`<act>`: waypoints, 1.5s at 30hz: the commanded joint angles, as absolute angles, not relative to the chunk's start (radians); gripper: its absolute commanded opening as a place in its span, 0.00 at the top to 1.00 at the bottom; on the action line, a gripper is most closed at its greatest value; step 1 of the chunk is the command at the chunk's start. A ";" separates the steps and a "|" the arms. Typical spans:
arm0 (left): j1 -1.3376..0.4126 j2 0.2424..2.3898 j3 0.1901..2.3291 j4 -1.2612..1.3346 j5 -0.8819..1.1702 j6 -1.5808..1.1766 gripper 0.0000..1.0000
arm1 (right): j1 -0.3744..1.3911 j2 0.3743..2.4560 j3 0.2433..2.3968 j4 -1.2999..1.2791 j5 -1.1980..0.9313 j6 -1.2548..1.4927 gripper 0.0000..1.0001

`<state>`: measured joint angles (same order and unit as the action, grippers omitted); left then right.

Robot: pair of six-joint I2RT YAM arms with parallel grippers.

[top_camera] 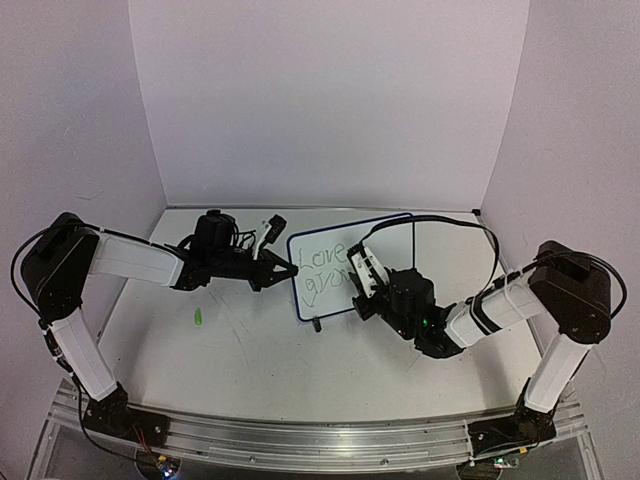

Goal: Write a sentence on the whiteboard

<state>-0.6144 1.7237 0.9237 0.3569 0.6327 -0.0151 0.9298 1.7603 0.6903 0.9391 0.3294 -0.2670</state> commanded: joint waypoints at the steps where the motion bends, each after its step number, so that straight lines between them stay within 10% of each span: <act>1: -0.609 1.751 0.940 0.310 0.571 0.071 1.00 | 0.914 1.714 0.726 0.989 0.367 -0.289 1.00; 45: -0.610 1.749 0.940 0.308 0.566 0.074 1.00 | 0.915 1.779 0.660 0.954 0.374 -0.172 1.00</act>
